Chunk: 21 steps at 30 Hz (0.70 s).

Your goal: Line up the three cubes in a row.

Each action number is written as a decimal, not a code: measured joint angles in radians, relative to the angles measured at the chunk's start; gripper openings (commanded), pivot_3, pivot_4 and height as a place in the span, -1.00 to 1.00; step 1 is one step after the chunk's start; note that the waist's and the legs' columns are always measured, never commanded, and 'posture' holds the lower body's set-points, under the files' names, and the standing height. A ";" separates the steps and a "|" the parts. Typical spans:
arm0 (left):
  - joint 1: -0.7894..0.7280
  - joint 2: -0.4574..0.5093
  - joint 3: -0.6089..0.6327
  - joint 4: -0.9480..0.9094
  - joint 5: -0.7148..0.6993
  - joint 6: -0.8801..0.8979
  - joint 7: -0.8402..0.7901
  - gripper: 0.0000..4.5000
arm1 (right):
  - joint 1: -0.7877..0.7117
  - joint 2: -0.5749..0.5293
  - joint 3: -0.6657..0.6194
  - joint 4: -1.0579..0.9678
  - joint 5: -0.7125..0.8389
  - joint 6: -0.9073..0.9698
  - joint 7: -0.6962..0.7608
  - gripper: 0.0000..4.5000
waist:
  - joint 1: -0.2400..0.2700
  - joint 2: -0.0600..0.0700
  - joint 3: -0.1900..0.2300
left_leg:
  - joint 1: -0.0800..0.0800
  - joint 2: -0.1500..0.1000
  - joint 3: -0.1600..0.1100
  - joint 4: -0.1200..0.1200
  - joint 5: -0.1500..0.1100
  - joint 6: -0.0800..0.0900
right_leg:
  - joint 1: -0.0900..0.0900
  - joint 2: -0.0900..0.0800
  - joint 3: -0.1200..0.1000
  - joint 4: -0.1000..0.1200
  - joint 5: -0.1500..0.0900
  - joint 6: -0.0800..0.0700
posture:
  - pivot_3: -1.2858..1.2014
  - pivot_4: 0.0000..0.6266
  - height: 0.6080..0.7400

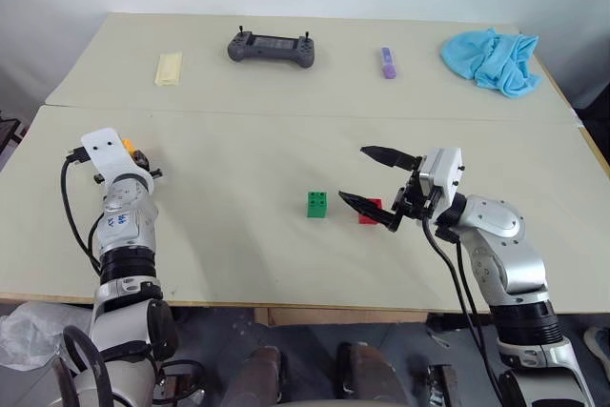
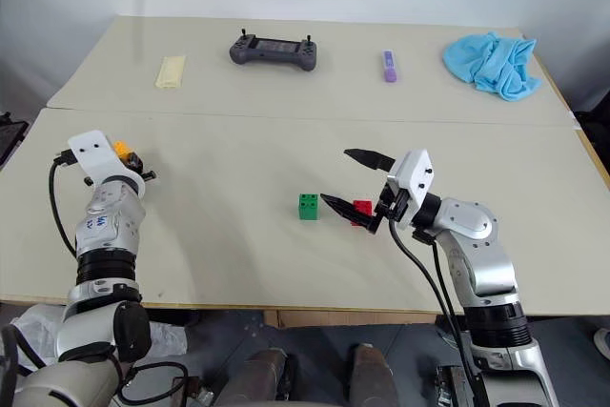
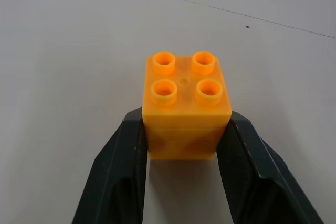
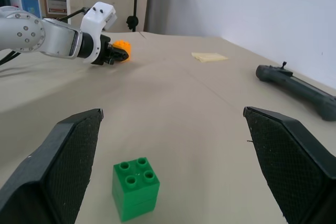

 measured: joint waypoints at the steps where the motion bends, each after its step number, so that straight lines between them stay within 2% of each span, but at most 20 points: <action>1: 0.013 0.000 0.006 -0.018 -0.030 -0.021 -0.052 -0.34 | 0.001 -0.006 0.000 0.000 -0.004 0.000 0.001 1.00 | 0.000 0.000 0.000 | 0.000 0.000 0.000 0.000 0.000 0.000 | 0.000 0.000 0.000 0.000 0.000 0.000 | 0.03 -0.52 1.00; 4: 0.084 0.036 0.005 -0.120 -0.127 -0.072 -0.301 -0.34 | 0.011 -0.021 -0.004 -0.001 -0.009 0.003 -0.003 1.00 | -0.002 0.000 0.000 | -0.001 0.000 0.000 -0.001 0.000 0.000 | 0.000 -0.001 0.000 -0.001 0.000 0.000 | 0.03 -0.52 1.00; 10: 0.215 0.308 -0.117 -0.346 -0.310 -0.046 -1.035 -0.34 | 0.062 -0.077 -0.028 -0.021 -0.009 0.015 -0.004 1.00 | -0.022 0.001 0.000 | 0.000 0.001 -0.002 0.000 0.000 0.000 | 0.002 -0.002 0.004 -0.002 0.000 -0.001 | 0.03 -0.52 1.00; 13: 0.185 0.383 -0.233 -0.342 -0.306 -0.039 -1.289 -0.34 | 0.076 -0.099 -0.049 -0.041 -0.003 0.026 -0.002 1.00 | -0.018 0.002 0.000 | 0.001 0.000 -0.003 0.000 0.000 0.000 | 0.004 -0.002 0.005 -0.002 0.000 -0.001 | 0.03 -0.52 1.00; 17: 0.082 0.357 -0.435 -0.207 -0.186 -0.199 -1.545 -0.34 | 0.105 -0.121 -0.065 -0.061 0.000 0.044 -0.002 1.00 | -0.010 0.002 0.000 | 0.001 -0.001 -0.002 -0.001 0.000 0.001 | 0.003 -0.001 0.004 -0.002 0.000 -0.001 | 0.03 -0.52 1.00; 21: 0.003 0.269 -0.548 0.005 -0.086 -0.354 -1.669 -0.34 | 0.132 -0.137 -0.091 -0.090 0.001 0.057 -0.015 1.00 | -0.013 0.002 0.000 | -0.001 0.000 -0.001 -0.001 0.000 0.001 | 0.000 0.001 0.001 -0.001 0.000 -0.001 | 0.03 -0.52 1.00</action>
